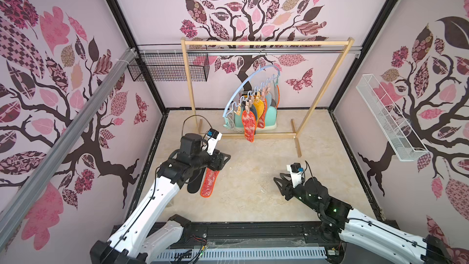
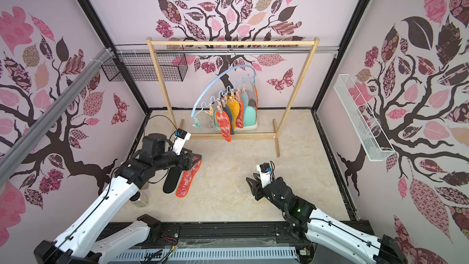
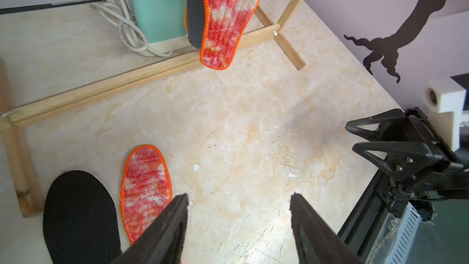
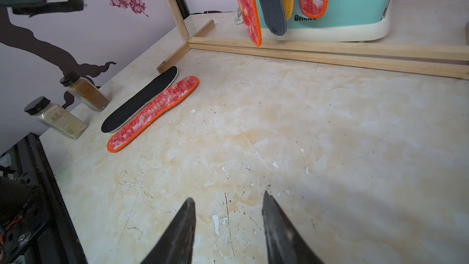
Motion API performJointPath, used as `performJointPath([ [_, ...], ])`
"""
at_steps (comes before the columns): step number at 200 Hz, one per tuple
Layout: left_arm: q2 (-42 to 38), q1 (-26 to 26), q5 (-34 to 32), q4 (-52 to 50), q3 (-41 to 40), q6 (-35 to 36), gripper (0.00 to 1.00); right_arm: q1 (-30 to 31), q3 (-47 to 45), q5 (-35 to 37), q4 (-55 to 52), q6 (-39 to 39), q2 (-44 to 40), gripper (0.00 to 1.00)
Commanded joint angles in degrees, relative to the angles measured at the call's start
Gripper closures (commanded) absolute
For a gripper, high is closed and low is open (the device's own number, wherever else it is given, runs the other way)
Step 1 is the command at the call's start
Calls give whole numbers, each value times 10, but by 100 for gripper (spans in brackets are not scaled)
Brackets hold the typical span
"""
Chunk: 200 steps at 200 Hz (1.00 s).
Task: Take the shoe insoles off the hanger
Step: Remove the insole from the hanger.
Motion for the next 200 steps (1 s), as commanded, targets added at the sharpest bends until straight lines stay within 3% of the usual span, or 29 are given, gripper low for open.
performJointPath([
  [1,-76,2,-31,0,-40,-38,32,1,0,10,-4,-10,-3,54],
  [46,-184,0,-82,10,-93,-57,32,1,1,25,-16,-19,-16,54],
  [99,-187,-33,-108,-8,-93,-64,32,1,-2,28,-25,-21,-35,54],
  [200,-185,-36,-119,-17,-94,-63,32,2,-5,34,-17,-22,-26,53],
])
